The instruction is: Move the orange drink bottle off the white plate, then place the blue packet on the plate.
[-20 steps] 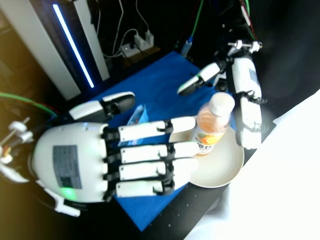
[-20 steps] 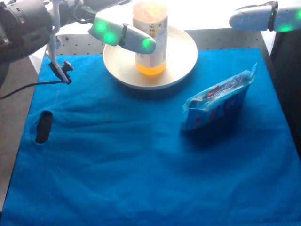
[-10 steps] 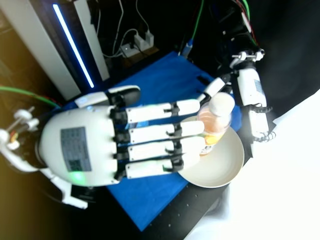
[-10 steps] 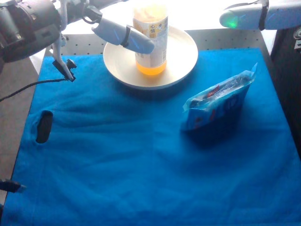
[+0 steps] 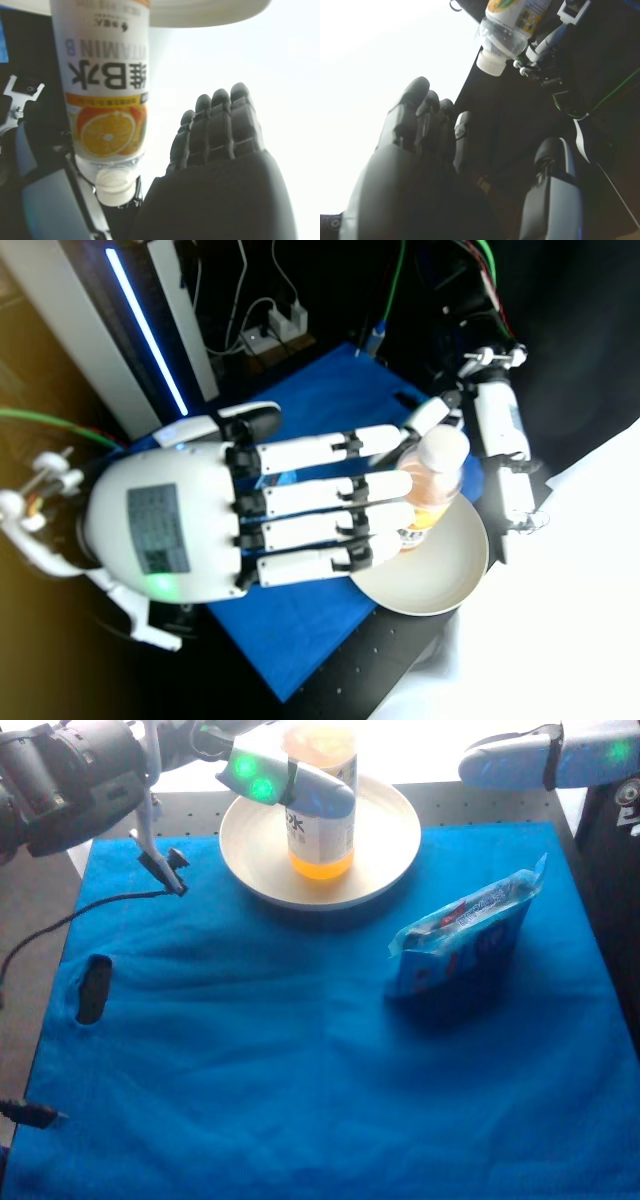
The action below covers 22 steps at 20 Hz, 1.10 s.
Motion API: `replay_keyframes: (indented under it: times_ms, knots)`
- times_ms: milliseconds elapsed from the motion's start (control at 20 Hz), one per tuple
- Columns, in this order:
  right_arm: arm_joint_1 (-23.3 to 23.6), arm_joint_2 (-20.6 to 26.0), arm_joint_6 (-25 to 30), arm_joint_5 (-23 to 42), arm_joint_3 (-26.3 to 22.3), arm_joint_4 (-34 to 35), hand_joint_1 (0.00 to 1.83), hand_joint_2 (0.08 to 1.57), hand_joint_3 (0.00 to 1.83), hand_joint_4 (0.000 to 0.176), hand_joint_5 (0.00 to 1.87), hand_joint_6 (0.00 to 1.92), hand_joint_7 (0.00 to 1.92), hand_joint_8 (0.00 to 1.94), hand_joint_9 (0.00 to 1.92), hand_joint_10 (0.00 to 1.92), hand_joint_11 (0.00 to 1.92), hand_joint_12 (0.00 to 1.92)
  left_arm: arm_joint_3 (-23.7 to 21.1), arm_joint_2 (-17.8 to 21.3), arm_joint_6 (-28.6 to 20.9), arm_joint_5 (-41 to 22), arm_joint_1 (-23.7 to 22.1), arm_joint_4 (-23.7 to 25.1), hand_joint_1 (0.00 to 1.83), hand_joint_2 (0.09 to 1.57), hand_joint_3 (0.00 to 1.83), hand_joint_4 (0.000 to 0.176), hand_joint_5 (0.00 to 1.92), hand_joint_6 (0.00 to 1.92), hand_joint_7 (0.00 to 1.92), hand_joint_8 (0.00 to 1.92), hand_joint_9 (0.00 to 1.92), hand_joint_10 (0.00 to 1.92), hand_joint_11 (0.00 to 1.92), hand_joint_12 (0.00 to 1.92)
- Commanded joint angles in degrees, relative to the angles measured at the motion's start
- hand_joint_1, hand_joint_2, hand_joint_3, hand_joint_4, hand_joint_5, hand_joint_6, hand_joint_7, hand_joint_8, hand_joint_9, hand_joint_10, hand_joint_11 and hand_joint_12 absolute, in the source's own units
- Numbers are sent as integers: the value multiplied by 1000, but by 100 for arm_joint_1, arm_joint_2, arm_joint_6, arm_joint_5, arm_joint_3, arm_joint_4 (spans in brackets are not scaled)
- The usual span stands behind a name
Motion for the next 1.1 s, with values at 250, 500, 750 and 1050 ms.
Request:
replay_keyframes:
  times_ms: [250, 500, 750, 1050]
  knots:
    - [105, -25, 33, 621, 0, 327, 749, 882, 1, 25, 381, 1, 334, 3, 261, 6, 0, 711, 29, -87, -68, -580, 11, -271, 689, 639, 0, 67, 0, 0, 184, 9, 131, 10, 1, 0]
    - [105, -56, 33, 621, -3, 329, 715, 874, 0, 7, 387, 2, 339, 2, 273, 5, 0, 775, 88, -165, -119, -586, 20, -266, 634, 684, 11, 7, 63, 15, 227, 13, 153, 13, 16, 7]
    - [106, -65, 33, 623, -7, 329, 700, 872, 0, 15, 411, 8, 356, 6, 281, 5, 0, 756, 314, -285, -596, -769, 105, -178, 1058, 992, 5, 0, 741, 28, 911, 19, 885, 34, 578, 702]
    - [106, -65, 33, 623, -11, 328, 749, 881, 3, 14, 430, 9, 380, 9, 313, 13, 0, 771, 380, -266, -646, -860, 115, -252, 1227, 1119, 2, 0, 1034, 979, 902, 1028, 1112, 38, 685, 1246]
